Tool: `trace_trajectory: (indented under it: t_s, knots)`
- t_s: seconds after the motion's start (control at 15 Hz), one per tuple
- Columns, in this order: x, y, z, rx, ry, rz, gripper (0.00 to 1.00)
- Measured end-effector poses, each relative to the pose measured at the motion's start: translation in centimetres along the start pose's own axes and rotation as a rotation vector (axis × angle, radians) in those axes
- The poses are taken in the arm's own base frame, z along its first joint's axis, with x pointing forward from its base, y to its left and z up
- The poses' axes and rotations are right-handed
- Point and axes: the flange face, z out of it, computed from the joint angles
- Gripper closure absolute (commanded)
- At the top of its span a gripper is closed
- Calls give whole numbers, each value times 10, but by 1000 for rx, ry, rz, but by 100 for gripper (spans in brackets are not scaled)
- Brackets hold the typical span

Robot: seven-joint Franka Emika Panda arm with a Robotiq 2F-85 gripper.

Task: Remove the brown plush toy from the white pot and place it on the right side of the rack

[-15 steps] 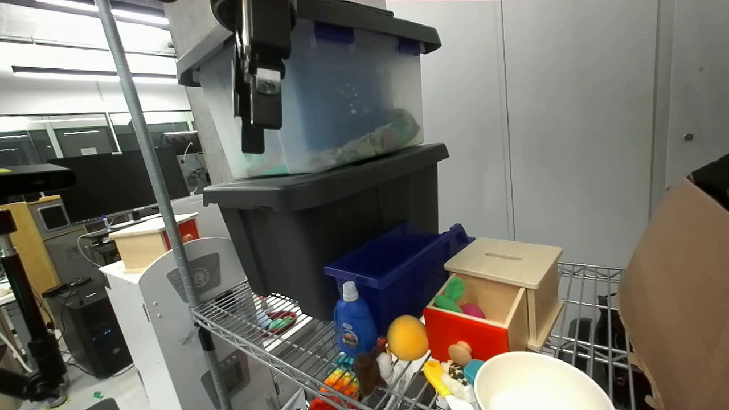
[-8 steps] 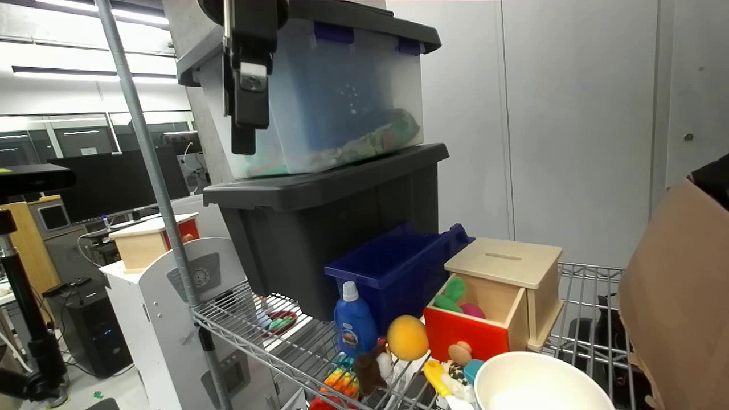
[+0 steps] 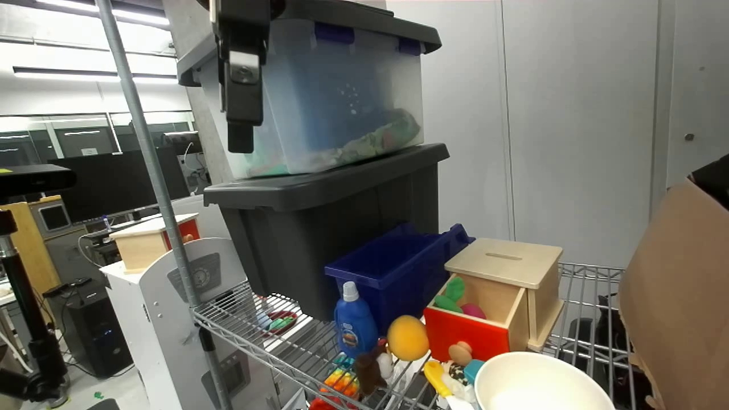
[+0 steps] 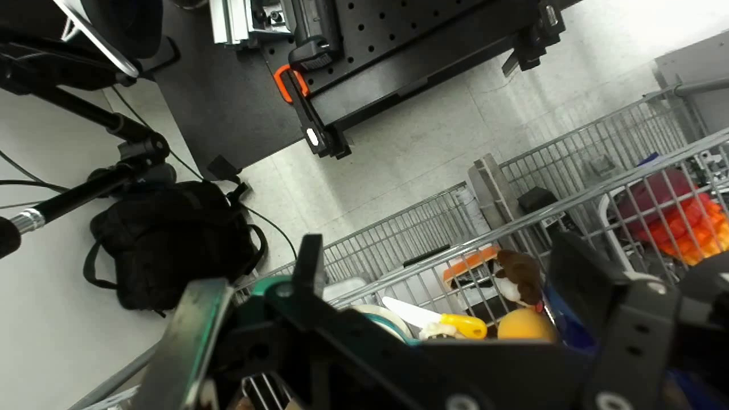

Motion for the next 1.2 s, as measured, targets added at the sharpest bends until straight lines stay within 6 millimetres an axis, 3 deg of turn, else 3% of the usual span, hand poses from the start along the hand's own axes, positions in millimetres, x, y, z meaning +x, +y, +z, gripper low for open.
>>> trace_trajectory:
  t_s: [0.4,1.2]
  knots:
    - [4,30,-3,19,3,21,0]
    - [11,35,-12,2,54,-91,0]
